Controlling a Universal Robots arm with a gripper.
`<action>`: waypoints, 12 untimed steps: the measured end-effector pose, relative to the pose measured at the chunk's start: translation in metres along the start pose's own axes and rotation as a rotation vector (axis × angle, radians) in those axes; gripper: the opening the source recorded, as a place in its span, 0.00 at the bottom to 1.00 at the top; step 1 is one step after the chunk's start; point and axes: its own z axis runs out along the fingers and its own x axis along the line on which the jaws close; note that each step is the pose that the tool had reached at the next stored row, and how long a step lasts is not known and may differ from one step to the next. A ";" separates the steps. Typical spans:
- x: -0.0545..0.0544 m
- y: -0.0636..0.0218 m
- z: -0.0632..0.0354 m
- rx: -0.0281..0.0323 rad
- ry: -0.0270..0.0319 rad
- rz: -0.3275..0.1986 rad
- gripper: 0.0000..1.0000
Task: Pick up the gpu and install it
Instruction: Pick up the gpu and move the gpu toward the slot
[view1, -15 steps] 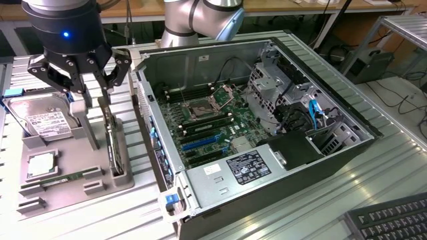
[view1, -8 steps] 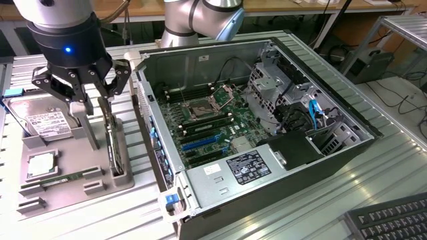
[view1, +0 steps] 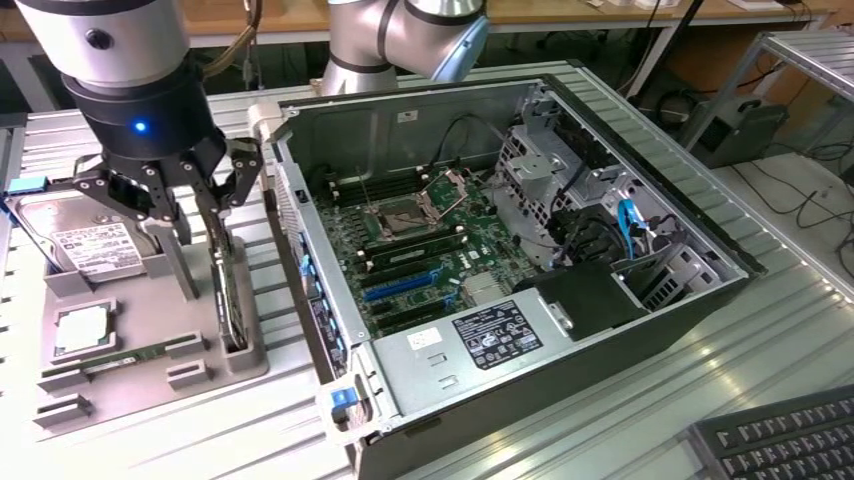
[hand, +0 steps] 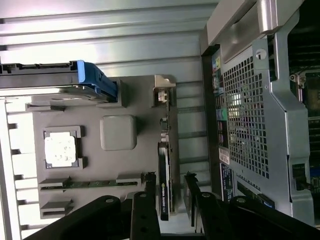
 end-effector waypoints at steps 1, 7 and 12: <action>0.001 -0.0004 0.0026 -0.0001 -0.0014 0.001 0.36; 0.005 -0.0026 0.0181 -0.0004 -0.0077 0.008 0.36; 0.006 -0.0038 0.0266 -0.0006 -0.0131 0.013 0.36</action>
